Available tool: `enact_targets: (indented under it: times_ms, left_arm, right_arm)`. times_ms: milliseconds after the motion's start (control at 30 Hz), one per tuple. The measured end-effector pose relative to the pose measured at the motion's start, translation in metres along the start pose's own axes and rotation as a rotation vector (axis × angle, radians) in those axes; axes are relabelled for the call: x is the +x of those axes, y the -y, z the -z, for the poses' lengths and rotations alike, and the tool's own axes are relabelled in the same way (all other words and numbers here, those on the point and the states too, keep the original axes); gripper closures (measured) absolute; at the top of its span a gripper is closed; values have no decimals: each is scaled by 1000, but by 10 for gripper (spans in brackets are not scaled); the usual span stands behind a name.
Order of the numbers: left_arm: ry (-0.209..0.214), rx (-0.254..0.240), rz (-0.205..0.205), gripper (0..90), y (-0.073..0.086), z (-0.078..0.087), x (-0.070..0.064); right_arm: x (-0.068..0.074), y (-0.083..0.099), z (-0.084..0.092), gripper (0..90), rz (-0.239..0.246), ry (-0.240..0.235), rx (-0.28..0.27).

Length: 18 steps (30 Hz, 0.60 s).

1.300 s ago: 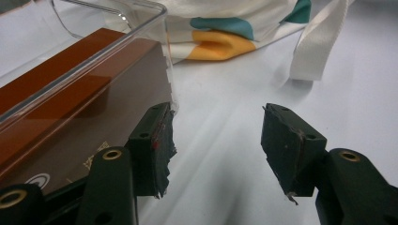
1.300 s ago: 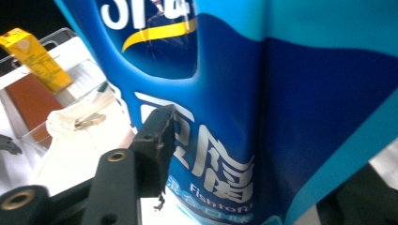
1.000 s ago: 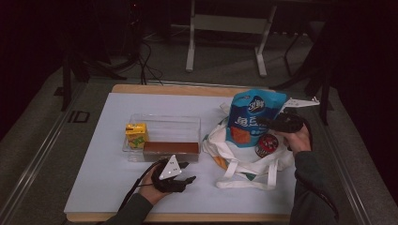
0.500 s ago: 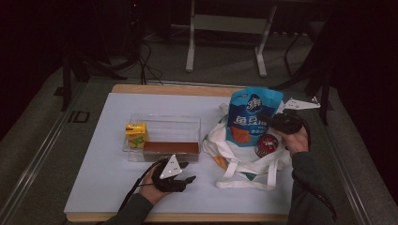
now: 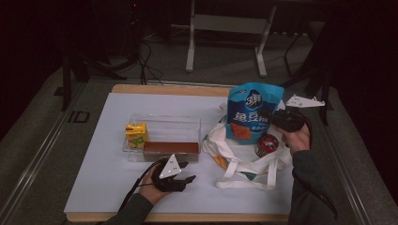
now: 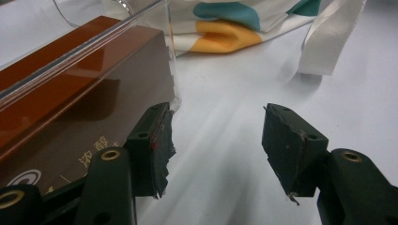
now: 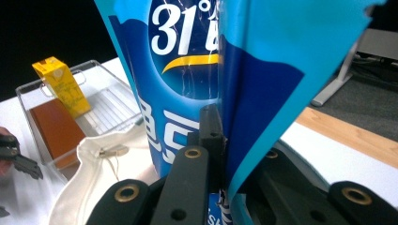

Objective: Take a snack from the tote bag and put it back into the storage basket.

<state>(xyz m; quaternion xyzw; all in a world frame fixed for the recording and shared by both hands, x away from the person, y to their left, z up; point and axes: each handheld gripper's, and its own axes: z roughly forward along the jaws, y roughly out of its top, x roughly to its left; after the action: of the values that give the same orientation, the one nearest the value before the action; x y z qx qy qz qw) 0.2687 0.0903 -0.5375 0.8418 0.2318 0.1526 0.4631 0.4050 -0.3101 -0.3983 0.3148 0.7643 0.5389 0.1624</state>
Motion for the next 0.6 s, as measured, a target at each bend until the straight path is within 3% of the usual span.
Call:
enact_targets:
  times_ms: [167,400,600]
  left_arm:
    - [1,0,0,430,0,0,0]
    - [5,1,7,430,0,0,1]
    - [5,1,3,431,0,0,0]
  right_arm:
    - [1,-11,5,886,-12,-3,-26]
    - [8,-29,13,887,29,23,-39]
    - [14,-41,22,887,38,38,-45]
